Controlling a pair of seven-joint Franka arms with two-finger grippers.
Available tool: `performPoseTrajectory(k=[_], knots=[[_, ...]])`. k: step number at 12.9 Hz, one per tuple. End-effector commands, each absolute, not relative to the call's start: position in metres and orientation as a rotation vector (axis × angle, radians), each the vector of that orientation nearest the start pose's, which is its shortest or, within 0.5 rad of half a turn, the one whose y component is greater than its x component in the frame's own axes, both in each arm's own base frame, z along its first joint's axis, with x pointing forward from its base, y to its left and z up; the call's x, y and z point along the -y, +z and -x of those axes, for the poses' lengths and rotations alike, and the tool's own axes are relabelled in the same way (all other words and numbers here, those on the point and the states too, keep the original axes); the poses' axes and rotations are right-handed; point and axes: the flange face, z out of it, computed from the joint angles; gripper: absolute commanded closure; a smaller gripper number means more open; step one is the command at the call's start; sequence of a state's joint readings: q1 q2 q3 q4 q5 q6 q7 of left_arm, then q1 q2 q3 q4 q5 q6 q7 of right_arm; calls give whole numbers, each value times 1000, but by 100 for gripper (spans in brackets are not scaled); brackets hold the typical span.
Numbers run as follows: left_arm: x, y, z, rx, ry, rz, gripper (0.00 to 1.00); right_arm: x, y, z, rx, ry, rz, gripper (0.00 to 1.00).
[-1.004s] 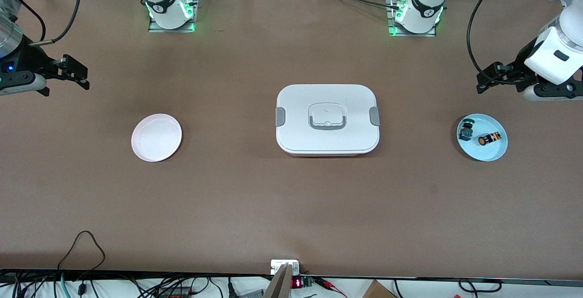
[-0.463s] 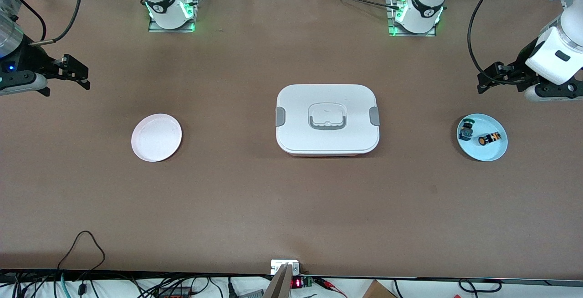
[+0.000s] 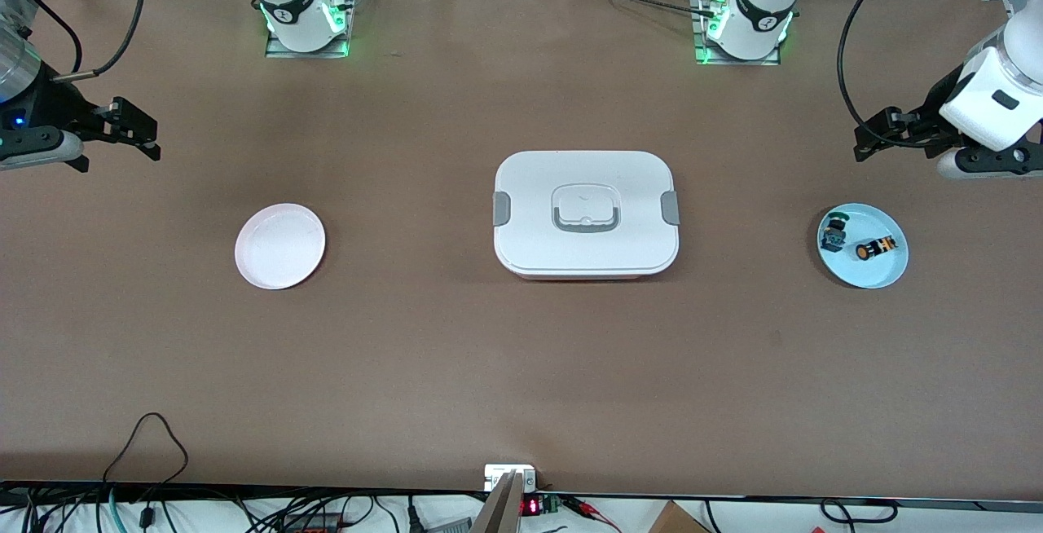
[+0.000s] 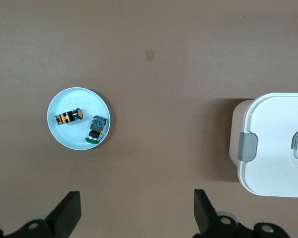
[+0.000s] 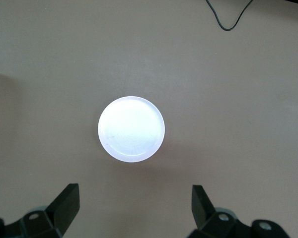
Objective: Transfer orange switch to right arm and place
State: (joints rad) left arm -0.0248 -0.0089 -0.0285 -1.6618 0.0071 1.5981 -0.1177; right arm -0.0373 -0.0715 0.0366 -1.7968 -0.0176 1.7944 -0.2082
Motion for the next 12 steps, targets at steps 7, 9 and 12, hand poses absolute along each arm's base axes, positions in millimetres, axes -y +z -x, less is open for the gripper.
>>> performPoseTrajectory(k=[7, 9, 12], knots=[[18, 562, -560, 127, 294, 3128, 0, 3, 579, -548, 328, -90, 3152, 0], [18, 558, -556, 155, 355, 3110, 0, 3, 579, -547, 328, -88, 3152, 0], [13, 553, -547, 290, 453, 3025, 0, 3, 578, -547, 328, -86, 3152, 0]])
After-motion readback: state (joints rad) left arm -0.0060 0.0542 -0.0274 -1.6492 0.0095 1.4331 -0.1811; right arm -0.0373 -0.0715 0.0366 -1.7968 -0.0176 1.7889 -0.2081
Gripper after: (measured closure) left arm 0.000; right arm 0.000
